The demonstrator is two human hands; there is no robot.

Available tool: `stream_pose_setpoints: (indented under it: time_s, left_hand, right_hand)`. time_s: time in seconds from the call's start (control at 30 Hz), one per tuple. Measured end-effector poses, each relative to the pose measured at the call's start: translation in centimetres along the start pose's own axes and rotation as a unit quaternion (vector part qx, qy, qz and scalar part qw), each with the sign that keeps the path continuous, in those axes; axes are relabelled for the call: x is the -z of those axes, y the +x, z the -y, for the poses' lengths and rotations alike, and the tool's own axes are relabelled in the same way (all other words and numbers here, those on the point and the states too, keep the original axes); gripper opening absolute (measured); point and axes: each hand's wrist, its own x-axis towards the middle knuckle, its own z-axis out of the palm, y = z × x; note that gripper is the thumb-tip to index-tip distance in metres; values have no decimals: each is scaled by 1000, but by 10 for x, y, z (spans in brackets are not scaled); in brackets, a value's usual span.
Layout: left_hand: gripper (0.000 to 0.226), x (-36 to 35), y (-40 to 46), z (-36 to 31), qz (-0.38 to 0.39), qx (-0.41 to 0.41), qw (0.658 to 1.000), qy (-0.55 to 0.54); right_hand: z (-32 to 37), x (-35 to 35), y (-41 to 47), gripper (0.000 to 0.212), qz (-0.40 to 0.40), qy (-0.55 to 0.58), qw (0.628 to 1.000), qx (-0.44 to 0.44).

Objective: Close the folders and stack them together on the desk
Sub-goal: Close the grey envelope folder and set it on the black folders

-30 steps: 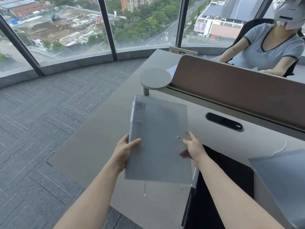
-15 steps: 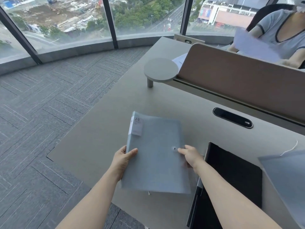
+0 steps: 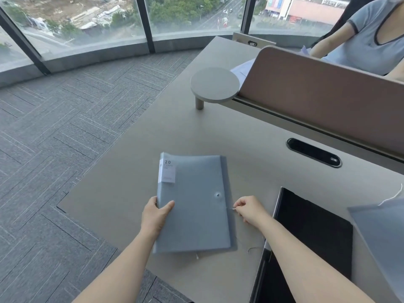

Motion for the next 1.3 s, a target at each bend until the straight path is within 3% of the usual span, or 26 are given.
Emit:
stream_pose_setpoints:
  time_s: [0.2, 0.37, 0.43, 0.53, 0.6, 0.7, 0.8, 1.07, 1.3]
  left_hand:
    - [66, -12, -2, -4, -67, -36, 980, 186]
    - [75, -28, -3, -13, -108, -93, 919, 368]
    - [73, -38, -3, -18, -79, -156, 890, 421]
    - [72, -58, -3, -26, 29, -236, 842, 484]
    - [73, -70, -1, -29, 92, -263, 814, 510]
    - [70, -82, 2, -29, 135, -280, 786, 535]
    - [69, -83, 4, -26, 140, -289, 780, 537]
    - [70, -77, 8, -21, 134, -301, 782, 530]
    - [77, -75, 14, -13, 134, -299, 792, 515]
  right_hand:
    - [0, 6, 6, 16, -12, -129, 992, -2]
    - [2, 8, 8, 25, -9, -145, 989, -37]
    - [9, 10, 6, 22, 5, -109, 993, -44]
    - [20, 11, 7, 11, 14, 31, 996, -83]
    - [27, 11, 10, 13, 29, 105, 986, -127]
    - [37, 8, 18, 14, 30, 130, 982, -137]
    - [42, 0, 32, 15, -5, 101, 989, -104]
    - [70, -27, 46, 22, -63, -136, 989, 9]
    - [73, -40, 34, 20, -86, -320, 928, 171]
